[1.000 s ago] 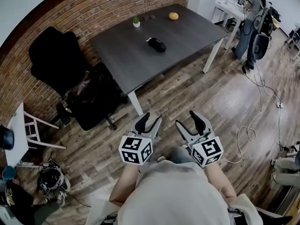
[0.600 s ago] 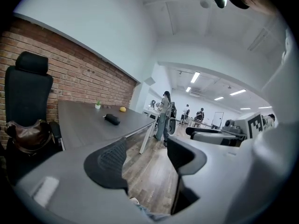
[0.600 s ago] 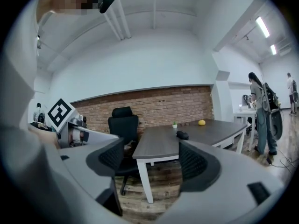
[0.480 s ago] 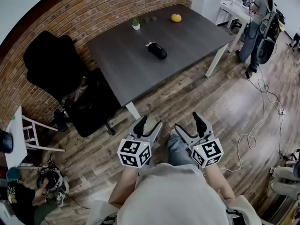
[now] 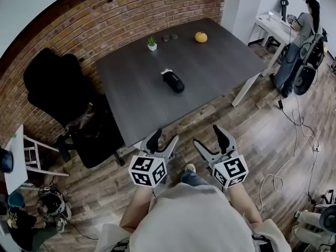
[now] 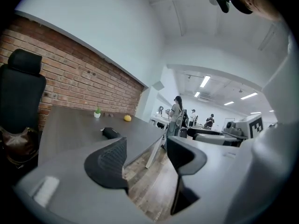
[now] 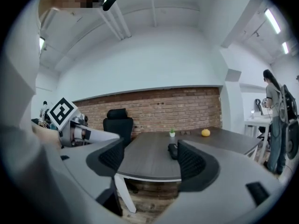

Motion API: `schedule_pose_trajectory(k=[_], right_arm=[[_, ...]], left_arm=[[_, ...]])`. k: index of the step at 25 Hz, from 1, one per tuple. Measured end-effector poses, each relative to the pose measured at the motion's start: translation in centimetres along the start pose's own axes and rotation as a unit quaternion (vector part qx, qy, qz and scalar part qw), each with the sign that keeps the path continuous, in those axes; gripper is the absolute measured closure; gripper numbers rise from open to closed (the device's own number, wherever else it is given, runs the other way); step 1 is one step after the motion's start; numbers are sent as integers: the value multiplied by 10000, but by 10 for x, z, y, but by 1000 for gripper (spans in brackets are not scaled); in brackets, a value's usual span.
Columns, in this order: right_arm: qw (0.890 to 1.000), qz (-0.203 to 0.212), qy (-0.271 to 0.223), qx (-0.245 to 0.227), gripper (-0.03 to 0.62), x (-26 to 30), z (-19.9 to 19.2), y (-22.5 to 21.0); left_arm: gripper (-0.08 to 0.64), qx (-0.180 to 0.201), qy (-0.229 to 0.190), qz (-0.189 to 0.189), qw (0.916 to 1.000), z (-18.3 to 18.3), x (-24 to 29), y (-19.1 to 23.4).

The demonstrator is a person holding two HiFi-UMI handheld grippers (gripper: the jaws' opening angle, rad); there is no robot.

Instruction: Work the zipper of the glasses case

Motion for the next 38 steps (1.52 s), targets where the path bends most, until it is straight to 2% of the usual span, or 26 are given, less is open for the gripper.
schedule_pose_trajectory(k=[9,19,25,32,38], right_arm=[[9990,408,110,-144,253,55,6,-80],[9969,731,294,-5,296,91,-18,-108],[9948,892,495,-44,304,137,-34,-114],[9911,998,861,-166,299,211,-63,-126],[9868,1009,1238,-270,274,285,-98,-137]], left_arm=[[293,-259,-158,392,9988,21,84,14],[301,-574,-25,843,9948,9,110,35],[302,-773,73,1137,9905,4,122,71],[302,-730,72,1090,9913,20,163,121],[302,-790,174,1200,9895,37,193,180]])
Point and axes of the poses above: the fingertips, and each gripper's own axes: x forward along the fingers, y to its left, z out of its top, the point moved 3 cm from there along -x, backward along the fingers, and after that the axes turned 4 degrees about -y, right-handed, at the moved point
